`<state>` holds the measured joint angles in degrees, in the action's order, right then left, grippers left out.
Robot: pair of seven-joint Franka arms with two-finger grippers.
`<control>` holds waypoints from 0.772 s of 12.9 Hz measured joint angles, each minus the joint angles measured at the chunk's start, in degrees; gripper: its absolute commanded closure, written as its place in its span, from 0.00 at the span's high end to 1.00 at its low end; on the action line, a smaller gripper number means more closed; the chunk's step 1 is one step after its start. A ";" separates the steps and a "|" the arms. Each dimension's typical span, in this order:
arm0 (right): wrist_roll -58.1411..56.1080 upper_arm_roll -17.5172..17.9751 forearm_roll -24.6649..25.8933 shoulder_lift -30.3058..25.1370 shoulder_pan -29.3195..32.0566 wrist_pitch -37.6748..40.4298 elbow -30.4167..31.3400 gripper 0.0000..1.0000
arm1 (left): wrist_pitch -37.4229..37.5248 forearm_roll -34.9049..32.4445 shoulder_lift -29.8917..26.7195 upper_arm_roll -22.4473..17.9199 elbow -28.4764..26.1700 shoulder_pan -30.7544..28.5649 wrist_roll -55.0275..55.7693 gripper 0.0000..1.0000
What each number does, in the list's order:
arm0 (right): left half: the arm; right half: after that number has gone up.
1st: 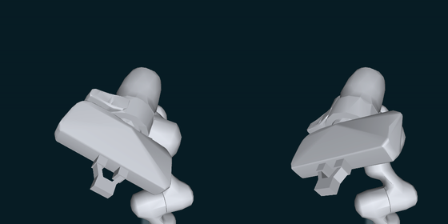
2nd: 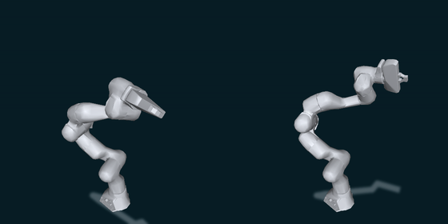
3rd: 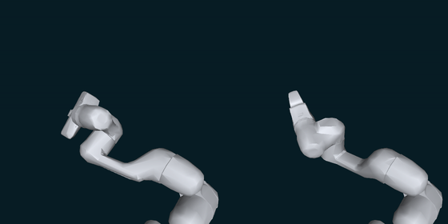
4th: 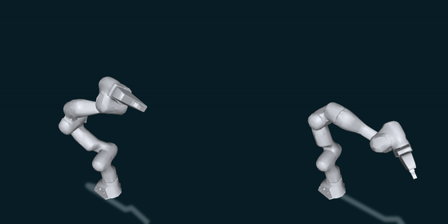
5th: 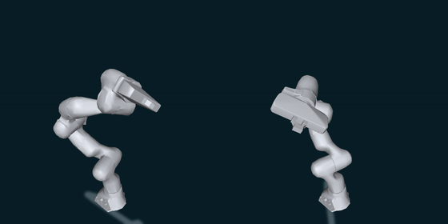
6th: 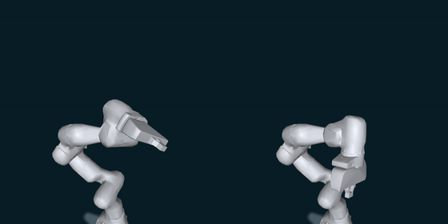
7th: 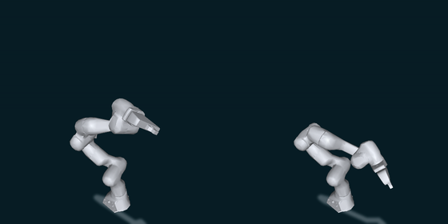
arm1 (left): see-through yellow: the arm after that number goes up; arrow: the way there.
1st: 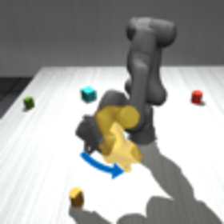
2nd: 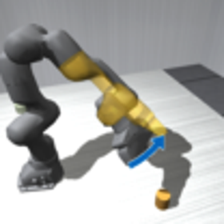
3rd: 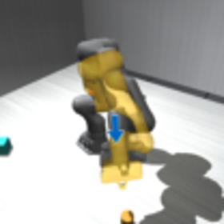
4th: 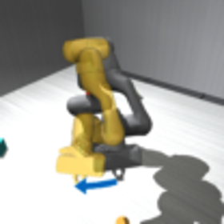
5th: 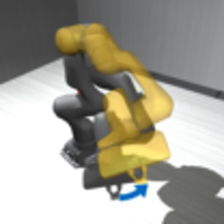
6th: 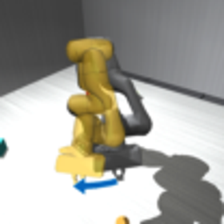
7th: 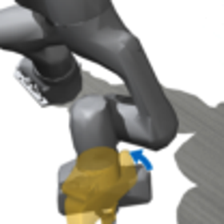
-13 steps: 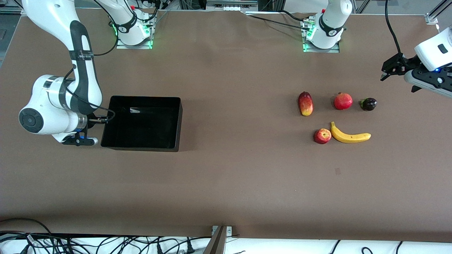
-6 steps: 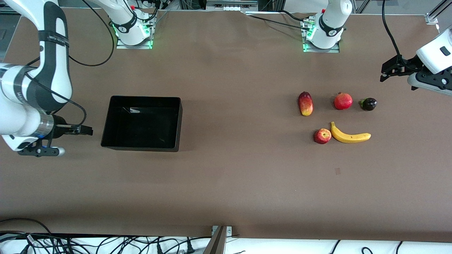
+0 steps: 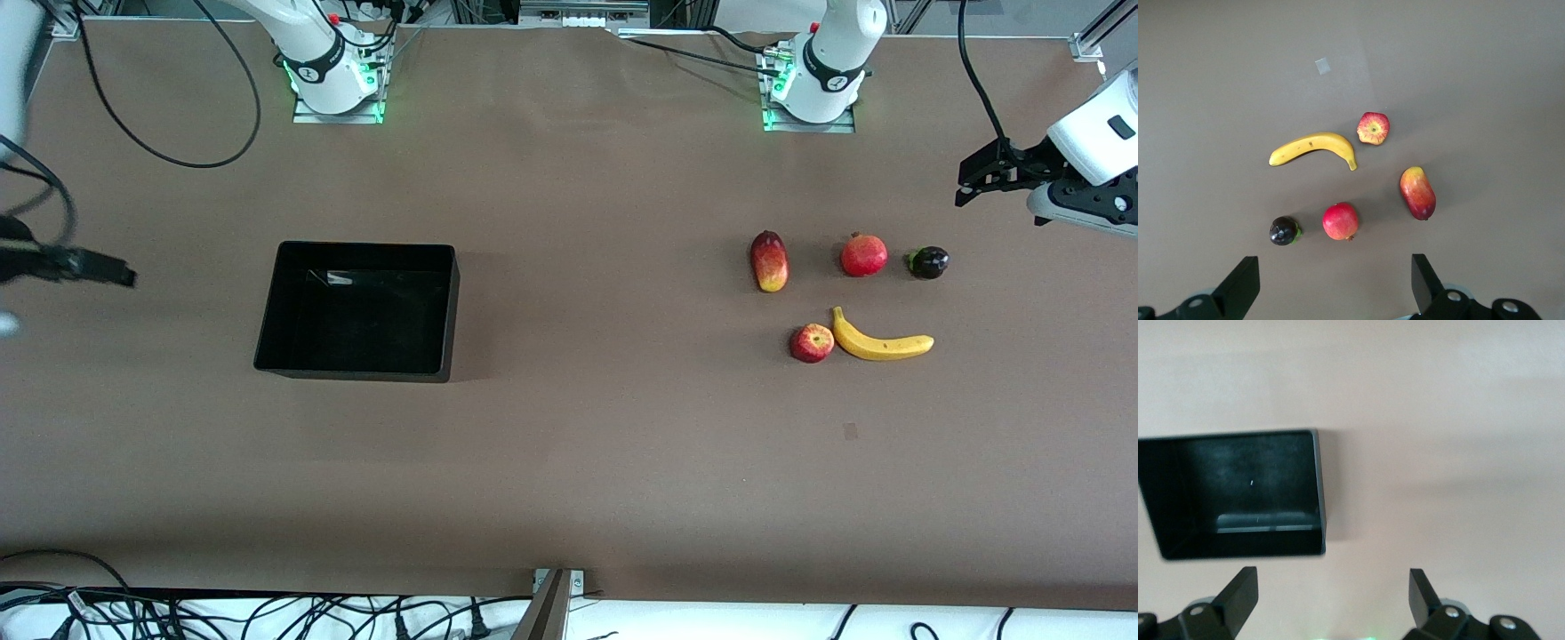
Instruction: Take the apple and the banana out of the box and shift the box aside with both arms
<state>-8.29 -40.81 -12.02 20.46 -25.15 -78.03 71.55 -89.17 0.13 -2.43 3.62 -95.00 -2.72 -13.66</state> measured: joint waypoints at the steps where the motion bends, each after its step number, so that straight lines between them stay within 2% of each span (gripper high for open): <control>1: -0.02 -0.34 0.01 -1.45 0.27 2.34 -0.99 1.00 | 0.05 0.00 0.00 0.07 0.04 0.00 0.05 1.00; 2: -0.02 0.74 0.30 -3.14 1.14 3.51 -0.73 1.00 | 0.12 0.00 0.00 0.09 0.06 0.00 0.08 1.00; 3: -0.01 5.18 1.28 -5.06 4.67 3.76 0.56 1.00 | 0.16 0.00 0.00 0.10 0.08 0.00 0.09 1.00; 5: -0.02 19.92 5.51 -8.56 17.14 1.83 4.96 1.00 | 0.20 0.00 0.00 0.10 0.09 0.00 0.12 1.00; 6: -0.03 26.13 8.38 -10.56 21.63 -0.96 7.88 1.00 | 0.21 0.00 0.00 0.11 0.09 0.01 0.13 1.00; 9: 3.94 38.13 11.45 -19.23 28.91 -9.85 19.90 1.00 | 0.26 0.00 0.01 0.11 0.11 0.00 0.17 1.00; 10: 4.75 40.50 11.60 -22.17 30.53 -11.81 23.61 1.00 | 0.27 0.00 0.02 0.11 0.11 0.00 0.17 1.00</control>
<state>-3.54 -0.31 -0.42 -1.71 5.38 -89.85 95.15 -88.90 0.13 -2.40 3.73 -94.89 -2.72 -13.49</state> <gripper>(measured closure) 0.000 0.000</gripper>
